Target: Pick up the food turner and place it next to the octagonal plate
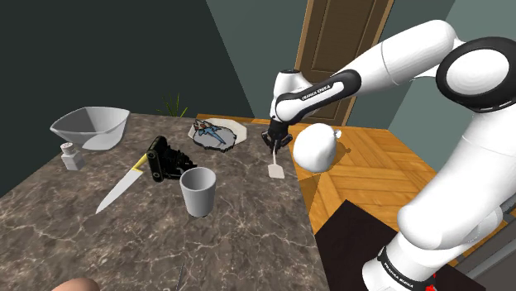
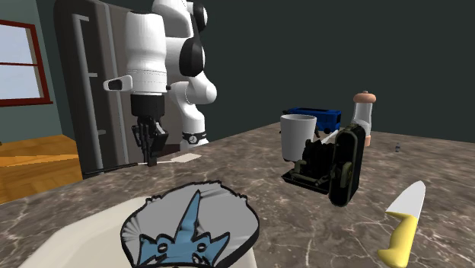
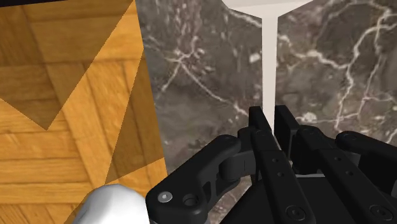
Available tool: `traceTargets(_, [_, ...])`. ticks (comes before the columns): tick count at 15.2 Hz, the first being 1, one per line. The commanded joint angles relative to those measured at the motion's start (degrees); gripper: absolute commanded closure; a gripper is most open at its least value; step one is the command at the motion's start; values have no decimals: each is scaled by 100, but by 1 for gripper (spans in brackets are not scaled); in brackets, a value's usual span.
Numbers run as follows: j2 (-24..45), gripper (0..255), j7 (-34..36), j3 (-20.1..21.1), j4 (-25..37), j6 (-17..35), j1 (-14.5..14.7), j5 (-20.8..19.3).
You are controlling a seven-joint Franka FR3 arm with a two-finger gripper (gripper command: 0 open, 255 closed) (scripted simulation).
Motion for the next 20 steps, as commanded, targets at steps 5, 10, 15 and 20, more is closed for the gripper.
traceTargets(5, [10, 255, 4, -2, -7, 19, 0, -8])
traceTargets(10, [10, 0, 4, -2, -7, 19, 0, -8])
traceTargets(15, [-440, 0, -195, 36, 260, -649, -26, 280])
traceTargets(20, [-440, 0, -195, 35, 260, -649, -24, 280])
